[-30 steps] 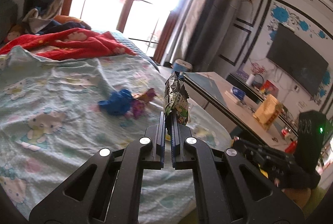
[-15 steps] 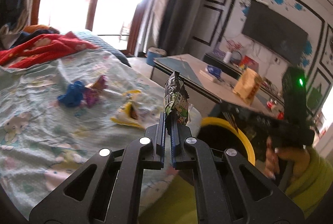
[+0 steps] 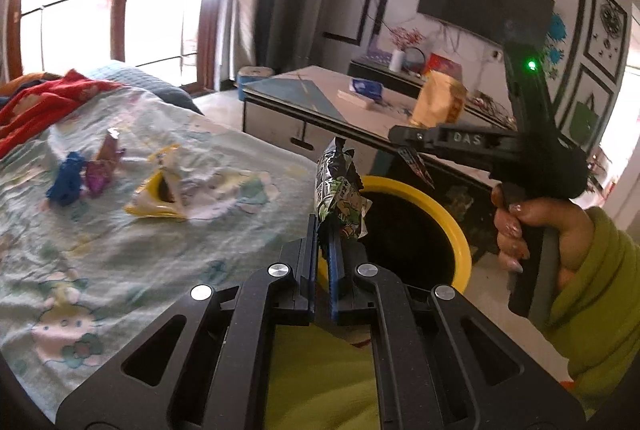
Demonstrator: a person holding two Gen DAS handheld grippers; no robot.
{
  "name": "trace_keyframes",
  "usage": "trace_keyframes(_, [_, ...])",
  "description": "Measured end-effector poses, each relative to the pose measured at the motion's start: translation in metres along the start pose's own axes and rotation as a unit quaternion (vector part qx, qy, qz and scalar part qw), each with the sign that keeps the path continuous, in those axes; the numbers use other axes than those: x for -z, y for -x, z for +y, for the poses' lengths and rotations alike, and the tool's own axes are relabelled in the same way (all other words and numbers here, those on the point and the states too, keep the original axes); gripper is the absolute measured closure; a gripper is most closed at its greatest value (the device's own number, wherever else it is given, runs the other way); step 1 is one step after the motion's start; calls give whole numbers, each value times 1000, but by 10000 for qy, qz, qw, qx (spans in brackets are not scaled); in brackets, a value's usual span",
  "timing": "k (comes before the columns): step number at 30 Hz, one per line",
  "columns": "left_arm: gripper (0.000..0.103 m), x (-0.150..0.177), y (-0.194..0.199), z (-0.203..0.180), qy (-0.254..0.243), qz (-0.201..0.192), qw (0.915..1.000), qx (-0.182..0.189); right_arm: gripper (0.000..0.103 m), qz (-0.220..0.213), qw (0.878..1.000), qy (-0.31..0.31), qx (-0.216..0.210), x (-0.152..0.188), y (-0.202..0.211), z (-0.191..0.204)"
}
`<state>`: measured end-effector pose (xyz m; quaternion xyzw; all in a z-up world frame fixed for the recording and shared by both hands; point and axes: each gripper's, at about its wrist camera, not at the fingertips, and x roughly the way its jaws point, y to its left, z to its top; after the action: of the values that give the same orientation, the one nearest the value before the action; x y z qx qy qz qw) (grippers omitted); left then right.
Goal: Collect trash
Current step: 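Carry the green packet and chocolate wrapper over the bin with both grippers, then open both grippers to drop the packet and wrapper into the bin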
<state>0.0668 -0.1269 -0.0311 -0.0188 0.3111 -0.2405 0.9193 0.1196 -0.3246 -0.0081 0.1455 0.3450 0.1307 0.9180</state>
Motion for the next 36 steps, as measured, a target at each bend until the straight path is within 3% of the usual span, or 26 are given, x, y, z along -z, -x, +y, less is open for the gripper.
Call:
trace_keyframes(11, [102,12,-49,-35,-393,624,9970,232,90,133,9971,-744,125,10,-6,-63])
trace_keyframes(19, [101,21,-89,-56,-724,1086,9909,316,90,230,9927,-1180,68,19,-14,-92])
trace_keyframes(27, [101,28,-131,-66,-735,1553,9840,469,89,322,9885,-1474,69,28,-21,-114])
trace_keyframes(36, [101,28,-152,-76,-839,1704,9805,510,87,452,9835,-1752,70,37,-29,-133])
